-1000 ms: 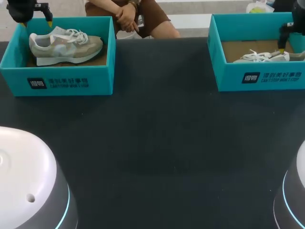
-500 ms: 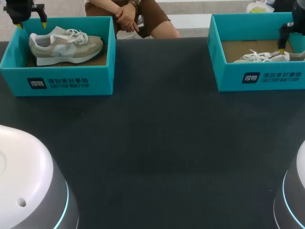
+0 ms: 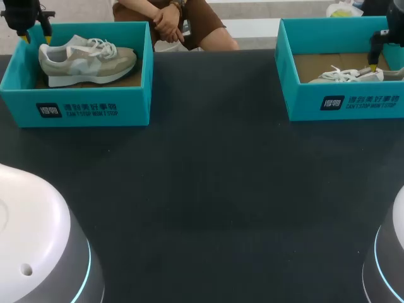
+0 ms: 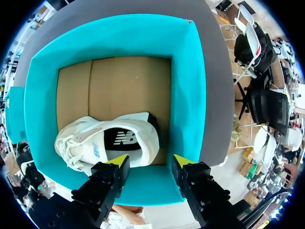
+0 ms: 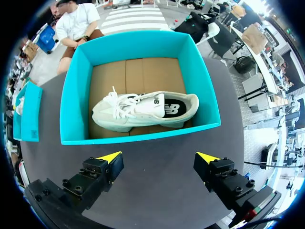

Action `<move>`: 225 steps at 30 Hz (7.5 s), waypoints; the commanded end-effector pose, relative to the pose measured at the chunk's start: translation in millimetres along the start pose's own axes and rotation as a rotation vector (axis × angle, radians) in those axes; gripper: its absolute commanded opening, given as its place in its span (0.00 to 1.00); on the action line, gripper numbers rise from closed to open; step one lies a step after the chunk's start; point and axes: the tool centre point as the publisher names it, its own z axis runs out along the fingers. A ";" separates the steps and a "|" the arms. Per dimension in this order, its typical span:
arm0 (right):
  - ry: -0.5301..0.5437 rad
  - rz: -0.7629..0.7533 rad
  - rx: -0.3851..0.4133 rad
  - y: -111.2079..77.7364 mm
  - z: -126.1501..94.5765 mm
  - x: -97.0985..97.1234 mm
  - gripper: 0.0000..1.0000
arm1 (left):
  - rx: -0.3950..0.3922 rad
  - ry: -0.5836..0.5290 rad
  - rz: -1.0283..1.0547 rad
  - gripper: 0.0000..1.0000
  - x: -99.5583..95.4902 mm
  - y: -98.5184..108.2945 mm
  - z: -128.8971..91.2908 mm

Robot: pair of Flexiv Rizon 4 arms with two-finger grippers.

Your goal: Take the shoe out of the shoebox, open the shoe tongue, remove and reinsert the insole, then place the shoe into the shoebox

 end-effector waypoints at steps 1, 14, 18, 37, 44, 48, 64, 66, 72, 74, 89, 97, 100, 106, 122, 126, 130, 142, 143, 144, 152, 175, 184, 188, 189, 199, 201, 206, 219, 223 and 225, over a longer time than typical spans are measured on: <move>0.001 0.000 -0.001 -0.2 0.1 -0.1 1.00 | 0.011 0.004 0.015 0.55 2.2 -4.8 4.5; 0.001 0.000 -0.001 -0.2 0.1 -0.1 1.00 | 0.035 0.015 0.025 0.53 -4.2 -1.2 27.9; 0.001 0.000 -0.001 -0.2 0.1 -0.1 1.00 | 0.046 0.022 0.029 0.56 -3.5 0.0 35.0; 0.001 0.000 -0.001 -0.2 0.1 -0.1 1.00 | 0.101 0.039 -0.013 0.57 0.9 0.5 66.5; 0.001 0.000 -0.001 -0.2 0.1 -0.1 1.00 | 0.127 0.063 -0.032 0.43 -0.2 -1.2 78.8; 0.001 0.000 -0.001 -0.2 0.1 -0.1 1.00 | 0.131 0.077 -0.032 0.28 1.0 -1.5 82.0; 0.001 0.000 -0.001 -0.2 0.1 -0.1 1.00 | 0.123 0.104 0.125 0.00 11.6 -1.9 7.5; 0.001 0.000 -0.001 -0.2 0.1 -0.1 1.00 | 0.118 0.106 0.122 0.00 13.4 0.7 -9.9; 0.001 0.000 -0.001 -0.2 0.1 -0.1 1.00 | 0.052 0.053 0.159 0.00 22.8 4.7 -61.7; 0.001 0.000 -0.001 -0.2 0.1 -0.1 1.00 | 0.018 0.052 0.172 0.00 24.9 3.8 -74.8; 0.001 0.000 -0.001 -0.2 0.1 -0.1 1.00 | -0.105 0.034 0.158 0.00 40.8 10.5 -119.0; 0.001 0.000 -0.001 -0.2 0.1 -0.1 1.00 | -0.105 0.034 0.158 0.00 40.8 10.5 -119.0; 0.001 0.000 -0.001 -0.2 0.1 -0.1 1.00 | -0.105 0.034 0.158 0.00 40.8 10.5 -119.0; 0.001 0.000 -0.001 -0.2 0.1 -0.1 1.00 | -0.122 0.053 0.176 0.00 39.0 0.5 -121.3; 0.001 0.000 -0.001 -0.2 0.1 -0.1 1.00 | -0.129 0.142 0.131 0.00 18.9 -93.1 -163.9; 0.001 0.000 -0.001 -0.2 0.1 -0.1 1.00 | -0.130 0.160 0.115 0.00 4.7 -116.7 -171.1; 0.001 0.000 -0.001 -0.2 0.1 -0.1 1.00 | -0.114 0.197 0.130 0.00 -9.0 -137.4 -181.2; 0.001 0.000 -0.001 -0.2 0.1 -0.1 1.00 | -0.181 0.269 0.147 0.00 -61.8 -202.2 -198.6; 0.001 0.000 -0.001 -0.2 0.1 -0.1 1.00 | -0.173 0.264 0.160 0.00 -70.8 -209.7 -198.1; 0.001 0.000 -0.001 -0.2 0.1 -0.1 1.00 | -0.171 0.264 0.165 0.00 -75.7 -214.8 -197.8; 0.001 0.000 -0.001 -0.2 0.1 -0.1 1.00 | -0.100 0.227 0.175 0.00 -109.6 -249.5 -200.4; 0.001 0.000 -0.001 -0.2 0.1 -0.1 1.00 | -0.105 0.211 0.194 0.00 -114.5 -256.1 -199.5; 0.001 0.000 -0.001 -0.2 0.1 -0.1 1.00 | -0.100 0.207 0.117 0.00 -141.5 -284.2 -192.8; 0.001 0.000 -0.001 -0.2 0.1 -0.1 1.00 | -0.090 0.201 0.099 0.00 -159.4 -300.1 -193.2; 0.001 0.000 -0.001 -0.2 0.1 -0.1 1.00 | -0.094 0.203 0.099 0.00 -164.7 -304.4 -192.8; 0.001 0.000 -0.001 -0.2 0.1 -0.1 1.00 | -0.057 0.220 0.146 0.00 -226.0 -350.2 -181.7; 0.001 0.000 -0.001 -0.2 0.1 -0.1 1.00 | -0.050 0.218 0.163 0.00 -235.1 -357.3 -179.7; 0.001 0.000 -0.001 -0.2 0.1 -0.1 1.00 | -0.036 0.219 0.168 0.00 -258.8 -371.7 -178.6; 0.001 0.000 -0.001 -0.2 0.1 -0.1 1.00 | -0.013 0.228 0.140 0.00 -319.6 -410.1 -171.4; 0.001 0.000 -0.001 -0.2 0.1 -0.1 1.00 | -0.013 0.228 0.140 0.00 -319.6 -410.1 -171.4; 0.001 0.000 -0.001 -0.2 0.1 -0.1 1.00 | -0.013 0.228 0.140 0.00 -319.6 -410.1 -171.4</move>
